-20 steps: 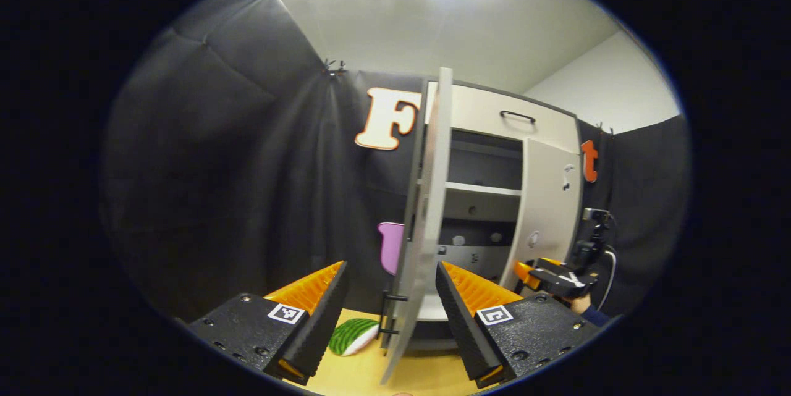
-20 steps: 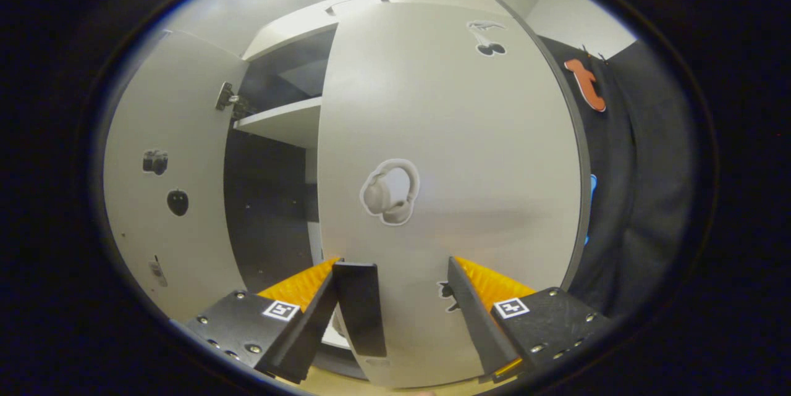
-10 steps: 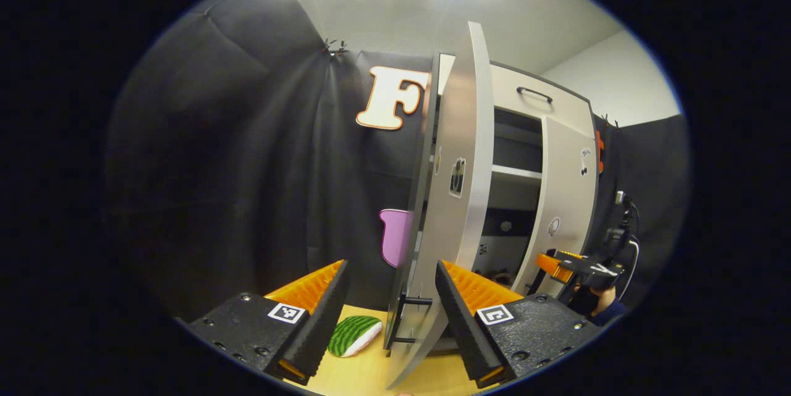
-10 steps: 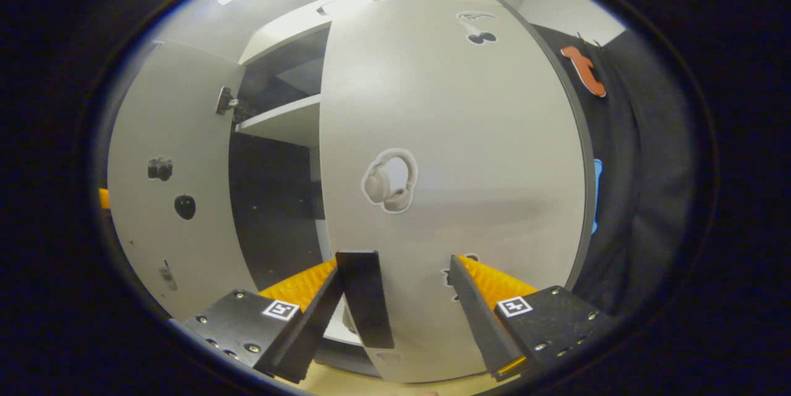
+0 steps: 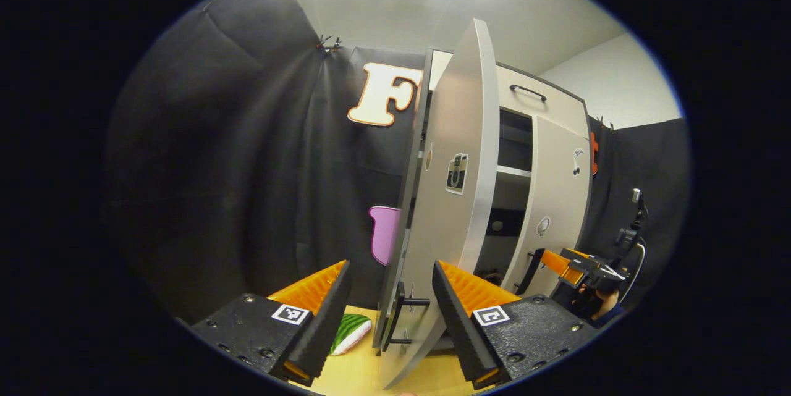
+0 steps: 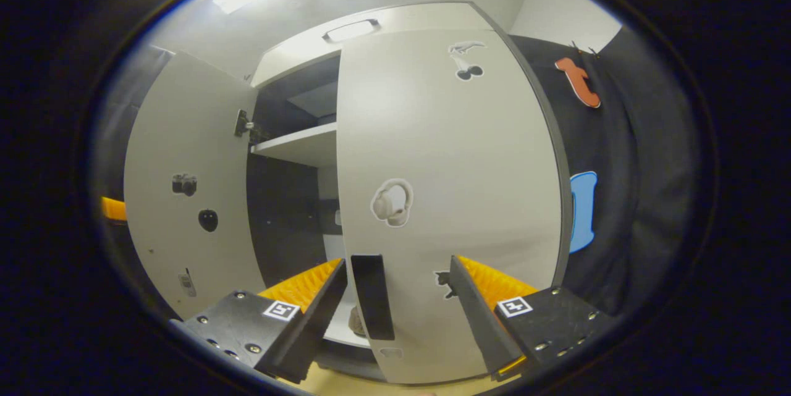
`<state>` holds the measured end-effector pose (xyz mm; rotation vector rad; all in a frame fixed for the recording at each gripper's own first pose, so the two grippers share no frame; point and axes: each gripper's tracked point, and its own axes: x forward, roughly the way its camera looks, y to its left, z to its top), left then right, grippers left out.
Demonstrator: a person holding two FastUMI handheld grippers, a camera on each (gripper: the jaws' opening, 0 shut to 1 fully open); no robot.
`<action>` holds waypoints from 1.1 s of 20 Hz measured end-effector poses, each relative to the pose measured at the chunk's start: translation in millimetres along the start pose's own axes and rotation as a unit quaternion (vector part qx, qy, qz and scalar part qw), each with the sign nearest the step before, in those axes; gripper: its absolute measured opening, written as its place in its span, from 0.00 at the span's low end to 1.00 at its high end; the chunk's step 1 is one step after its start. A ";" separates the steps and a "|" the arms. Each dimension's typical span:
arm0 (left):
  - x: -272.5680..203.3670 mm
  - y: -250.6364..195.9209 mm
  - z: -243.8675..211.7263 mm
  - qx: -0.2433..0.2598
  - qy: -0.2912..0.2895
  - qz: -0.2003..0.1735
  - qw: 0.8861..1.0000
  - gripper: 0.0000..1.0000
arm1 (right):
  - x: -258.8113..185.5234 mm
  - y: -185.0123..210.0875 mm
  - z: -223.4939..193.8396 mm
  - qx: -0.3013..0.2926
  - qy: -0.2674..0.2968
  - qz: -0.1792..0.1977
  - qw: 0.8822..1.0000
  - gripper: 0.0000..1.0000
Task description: Grab one shoe with the right hand and put it into the shoe cabinet, grab the other shoe with the left hand and put it into the shoe cabinet; then close the right door with the right hand and the left door with the left hand.
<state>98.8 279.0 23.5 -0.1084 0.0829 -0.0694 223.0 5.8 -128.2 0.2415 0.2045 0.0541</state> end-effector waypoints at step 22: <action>77.6 -115.4 -64.8 -0.009 0.046 -0.127 0.991 0.86 | -68.0 -101.0 26.8 -0.027 -0.013 -0.105 0.994 1.00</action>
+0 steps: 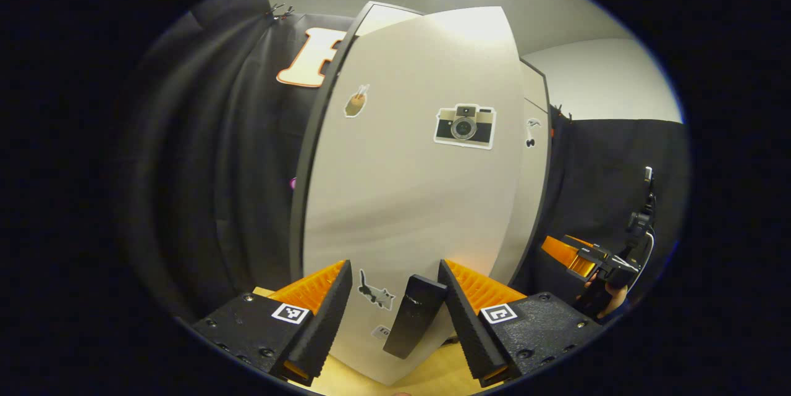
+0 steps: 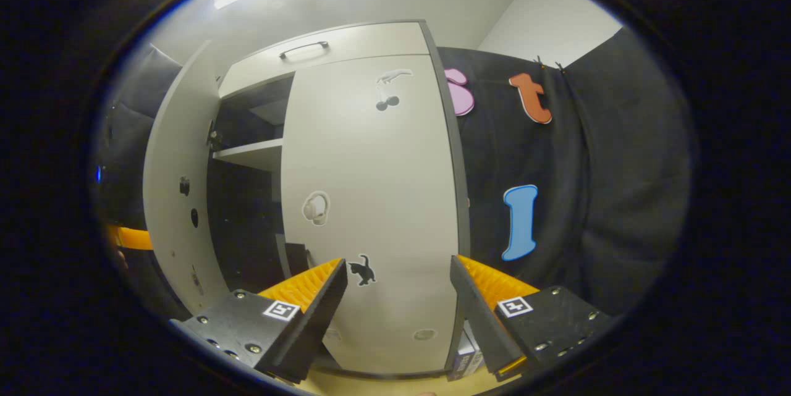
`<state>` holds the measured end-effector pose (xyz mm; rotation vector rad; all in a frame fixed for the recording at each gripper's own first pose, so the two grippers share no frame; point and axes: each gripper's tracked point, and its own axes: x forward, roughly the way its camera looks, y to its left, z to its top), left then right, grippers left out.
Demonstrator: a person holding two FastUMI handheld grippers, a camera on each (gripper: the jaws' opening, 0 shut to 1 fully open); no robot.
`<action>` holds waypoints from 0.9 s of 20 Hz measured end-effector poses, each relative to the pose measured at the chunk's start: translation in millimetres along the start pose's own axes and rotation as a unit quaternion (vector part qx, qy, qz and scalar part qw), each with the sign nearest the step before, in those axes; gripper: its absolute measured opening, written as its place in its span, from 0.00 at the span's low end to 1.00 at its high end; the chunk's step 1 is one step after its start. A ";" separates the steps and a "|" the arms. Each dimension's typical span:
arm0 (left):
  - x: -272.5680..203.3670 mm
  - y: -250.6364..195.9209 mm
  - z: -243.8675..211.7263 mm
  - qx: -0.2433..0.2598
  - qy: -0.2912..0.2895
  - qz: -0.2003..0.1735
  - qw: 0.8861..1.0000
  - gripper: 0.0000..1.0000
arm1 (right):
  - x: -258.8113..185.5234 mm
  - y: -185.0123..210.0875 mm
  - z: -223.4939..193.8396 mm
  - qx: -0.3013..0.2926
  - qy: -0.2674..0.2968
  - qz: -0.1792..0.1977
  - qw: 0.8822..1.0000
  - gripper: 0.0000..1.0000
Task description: Grab one shoe with the right hand and put it into the shoe cabinet, grab the other shoe with the left hand and put it into the shoe cabinet; then close the right door with the right hand and the left door with the left hand.
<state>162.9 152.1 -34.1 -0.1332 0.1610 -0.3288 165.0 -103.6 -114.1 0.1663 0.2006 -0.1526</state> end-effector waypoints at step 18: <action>99.6 -38.9 -13.6 0.037 0.001 -0.010 0.999 0.97 | -39.0 -111.2 -2.1 0.028 0.006 -0.117 0.993 1.00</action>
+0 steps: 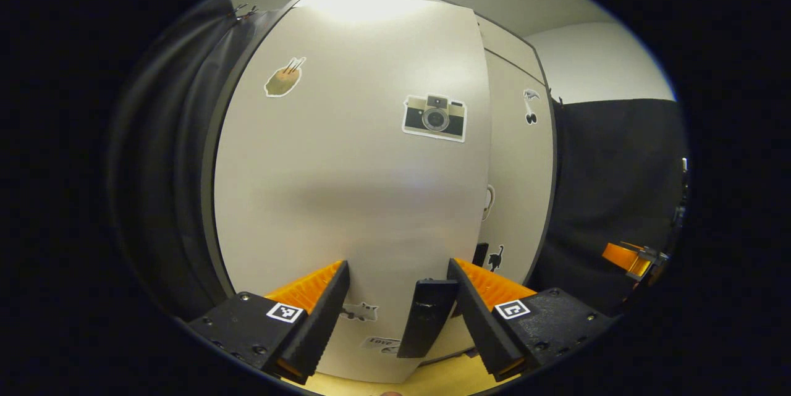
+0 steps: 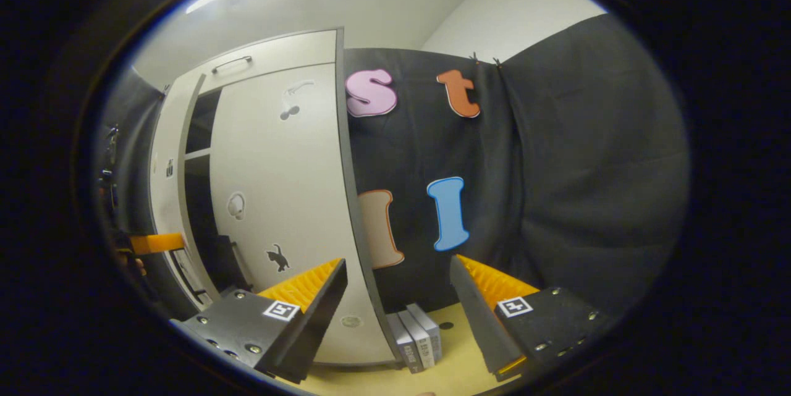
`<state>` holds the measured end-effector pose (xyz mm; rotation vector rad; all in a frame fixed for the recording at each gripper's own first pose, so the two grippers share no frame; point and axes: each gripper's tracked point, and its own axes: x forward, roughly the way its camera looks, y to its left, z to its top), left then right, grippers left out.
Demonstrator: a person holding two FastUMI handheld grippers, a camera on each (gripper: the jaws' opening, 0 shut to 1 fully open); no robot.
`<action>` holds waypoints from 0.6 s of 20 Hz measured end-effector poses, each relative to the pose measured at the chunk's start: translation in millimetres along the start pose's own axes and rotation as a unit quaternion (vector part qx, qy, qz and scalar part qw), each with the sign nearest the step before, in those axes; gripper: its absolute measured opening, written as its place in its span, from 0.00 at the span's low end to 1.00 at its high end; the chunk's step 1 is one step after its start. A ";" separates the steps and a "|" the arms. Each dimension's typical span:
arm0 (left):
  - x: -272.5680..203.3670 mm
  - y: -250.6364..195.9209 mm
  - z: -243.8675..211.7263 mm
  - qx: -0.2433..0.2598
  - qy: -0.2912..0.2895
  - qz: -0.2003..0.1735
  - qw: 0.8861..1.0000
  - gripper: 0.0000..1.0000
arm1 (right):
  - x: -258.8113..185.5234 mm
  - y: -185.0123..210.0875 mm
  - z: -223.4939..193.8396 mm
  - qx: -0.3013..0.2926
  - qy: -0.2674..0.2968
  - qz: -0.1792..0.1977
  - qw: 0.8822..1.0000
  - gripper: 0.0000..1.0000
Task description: Grab one shoe with the right hand and put it into the shoe cabinet, grab the other shoe with the left hand and put it into the shoe cabinet; then close the right door with the right hand and the left door with the left hand.
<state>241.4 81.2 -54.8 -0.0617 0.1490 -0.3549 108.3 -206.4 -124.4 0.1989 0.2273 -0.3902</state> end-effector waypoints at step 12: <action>15.7 -2.4 -0.8 0.005 0.000 -0.004 1.000 1.00 | 3.5 18.1 -9.0 -0.014 0.006 0.016 1.000 1.00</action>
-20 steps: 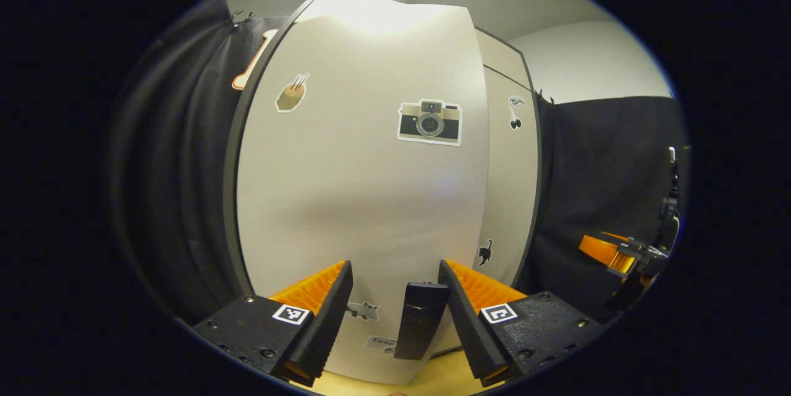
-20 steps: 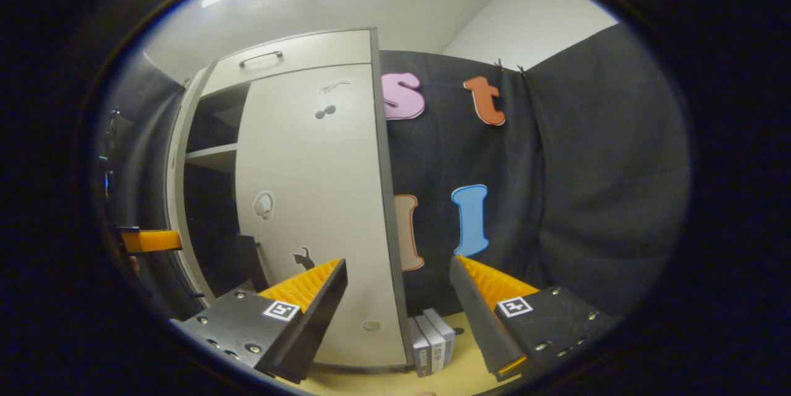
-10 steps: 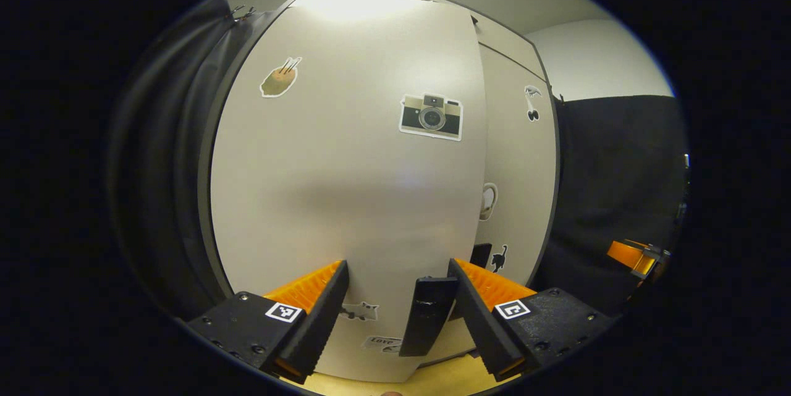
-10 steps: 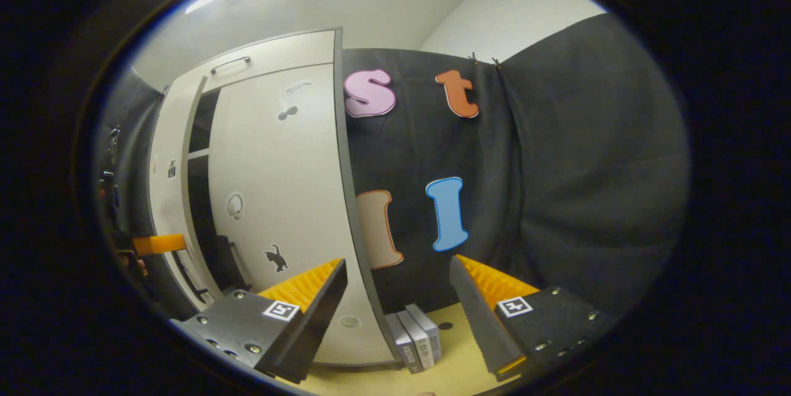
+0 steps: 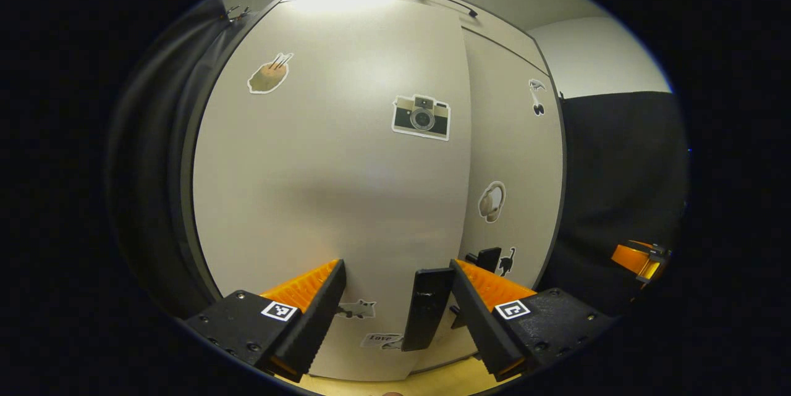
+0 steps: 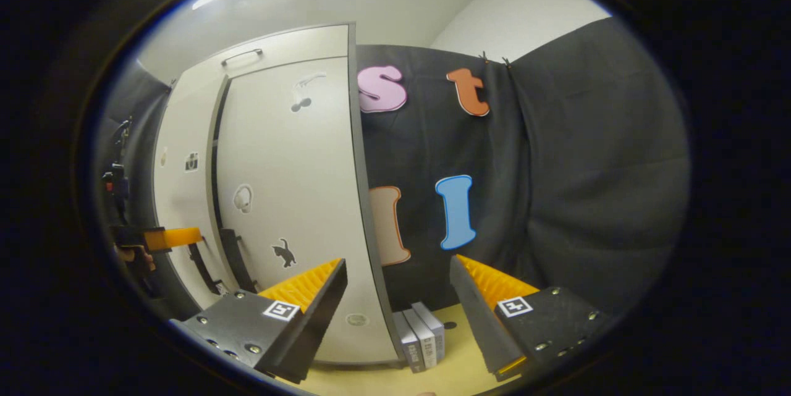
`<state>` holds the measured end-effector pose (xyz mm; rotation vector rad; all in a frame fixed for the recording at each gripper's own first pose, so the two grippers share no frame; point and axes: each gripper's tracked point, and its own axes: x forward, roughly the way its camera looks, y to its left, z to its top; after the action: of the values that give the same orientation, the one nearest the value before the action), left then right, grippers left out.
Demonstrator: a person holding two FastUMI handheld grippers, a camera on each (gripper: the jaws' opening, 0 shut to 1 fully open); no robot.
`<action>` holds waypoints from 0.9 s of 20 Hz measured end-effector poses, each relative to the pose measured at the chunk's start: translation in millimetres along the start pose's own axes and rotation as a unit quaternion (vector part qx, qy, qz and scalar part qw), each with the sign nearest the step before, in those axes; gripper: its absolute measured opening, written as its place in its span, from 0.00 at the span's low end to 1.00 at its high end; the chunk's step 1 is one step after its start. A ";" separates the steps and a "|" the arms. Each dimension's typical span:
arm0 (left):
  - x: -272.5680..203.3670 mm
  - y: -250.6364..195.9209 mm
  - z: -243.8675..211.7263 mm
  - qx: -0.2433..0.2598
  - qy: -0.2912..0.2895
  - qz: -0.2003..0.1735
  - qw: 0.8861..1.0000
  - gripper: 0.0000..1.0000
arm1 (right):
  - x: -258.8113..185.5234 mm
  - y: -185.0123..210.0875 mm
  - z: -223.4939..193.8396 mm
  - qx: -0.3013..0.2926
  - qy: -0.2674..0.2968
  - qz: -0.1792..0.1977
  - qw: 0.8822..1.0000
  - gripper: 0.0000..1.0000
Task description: Grab one shoe with the right hand and put it into the shoe cabinet, grab the other shoe with the left hand and put it into the shoe cabinet; then close the right door with the right hand and the left door with the left hand.
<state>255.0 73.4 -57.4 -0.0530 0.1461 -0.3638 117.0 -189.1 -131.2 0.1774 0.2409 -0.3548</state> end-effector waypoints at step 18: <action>0.8 -1.4 -2.9 -0.020 0.010 -0.009 1.000 0.96 | -2.4 40.4 -6.6 -0.011 0.014 0.047 0.999 1.00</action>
<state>254.8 71.7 -60.3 -0.0902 0.1730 -0.3792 128.2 -149.7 -131.7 0.1722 0.2638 -0.2554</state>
